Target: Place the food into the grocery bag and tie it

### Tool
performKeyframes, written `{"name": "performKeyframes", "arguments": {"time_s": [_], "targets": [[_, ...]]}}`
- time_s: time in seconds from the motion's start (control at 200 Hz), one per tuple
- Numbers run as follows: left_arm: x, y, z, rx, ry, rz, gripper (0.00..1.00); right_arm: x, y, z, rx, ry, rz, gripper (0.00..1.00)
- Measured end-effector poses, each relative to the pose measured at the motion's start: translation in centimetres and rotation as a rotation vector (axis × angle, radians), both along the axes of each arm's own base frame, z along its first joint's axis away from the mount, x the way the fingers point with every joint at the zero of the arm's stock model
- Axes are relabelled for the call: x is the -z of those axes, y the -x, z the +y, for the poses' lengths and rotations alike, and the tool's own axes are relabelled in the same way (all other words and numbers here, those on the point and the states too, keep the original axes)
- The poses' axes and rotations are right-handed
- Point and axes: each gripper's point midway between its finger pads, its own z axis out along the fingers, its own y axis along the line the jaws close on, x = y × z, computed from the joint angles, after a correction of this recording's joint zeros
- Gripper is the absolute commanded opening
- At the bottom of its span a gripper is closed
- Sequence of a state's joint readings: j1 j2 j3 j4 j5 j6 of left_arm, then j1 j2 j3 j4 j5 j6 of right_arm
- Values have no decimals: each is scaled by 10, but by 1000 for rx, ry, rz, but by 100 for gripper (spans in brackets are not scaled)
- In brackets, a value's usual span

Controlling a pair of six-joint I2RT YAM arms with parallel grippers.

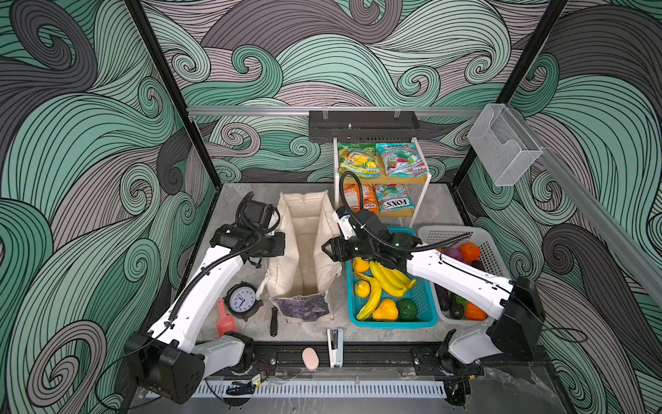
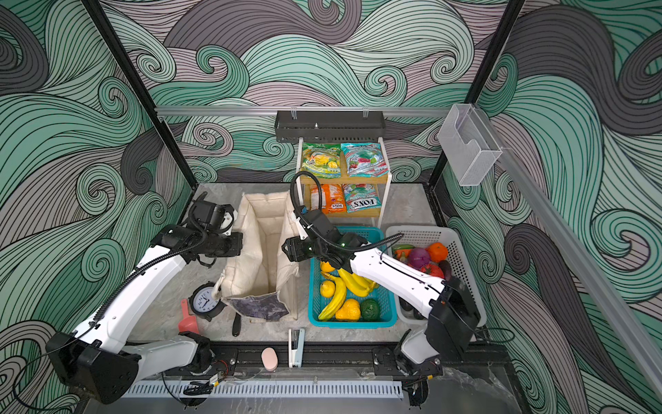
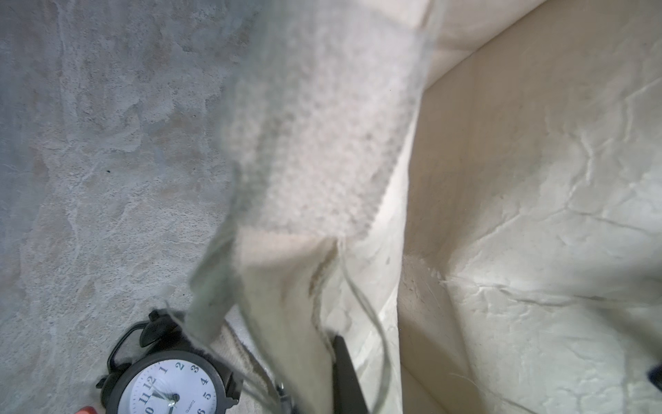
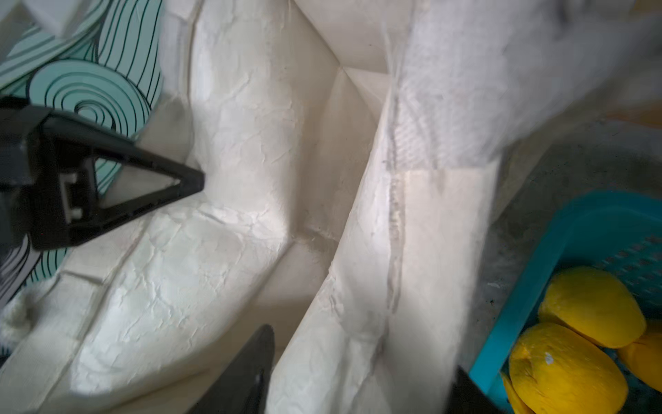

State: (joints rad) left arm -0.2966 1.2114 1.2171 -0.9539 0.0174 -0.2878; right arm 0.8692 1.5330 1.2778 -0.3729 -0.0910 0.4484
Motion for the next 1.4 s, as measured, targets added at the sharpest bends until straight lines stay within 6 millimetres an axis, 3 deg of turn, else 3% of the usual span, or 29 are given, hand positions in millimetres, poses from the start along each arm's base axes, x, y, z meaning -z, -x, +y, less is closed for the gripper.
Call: {"name": "performKeyframes", "arguments": {"time_s": [0.055,0.11,0.28,0.425,0.66,0.765,0.881,1.051,1.141,1.241,1.401], "targets": [[-6,-4,4,-16,-24,-14,0,4,-5,0,21,35,-7,26],[-13,-8,9,-30,-48,-36,0,5,-10,-5,37,74,-32,0],[-31,-15,30,-91,-147,-99,0,-9,-16,-24,76,151,-89,0],[-30,-15,52,-154,-234,-101,0,-13,-16,-43,87,239,-113,0],[-17,-2,93,-273,-312,-57,0,-3,-19,-83,94,389,-103,0],[-14,1,95,-278,-291,-48,0,0,-22,-100,111,424,-75,0],[-11,2,83,-240,-226,-44,0,1,-24,-104,119,426,-63,0],[-12,-2,64,-177,-134,-59,23,-1,-17,-88,77,407,-73,0],[-15,-4,57,-157,-95,-74,57,-1,-16,-76,55,388,-83,0],[-19,-6,51,-138,-60,-96,77,1,-16,-66,38,370,-87,1],[-17,-10,43,-117,-29,-91,87,1,-20,-62,38,358,-94,3]]}}
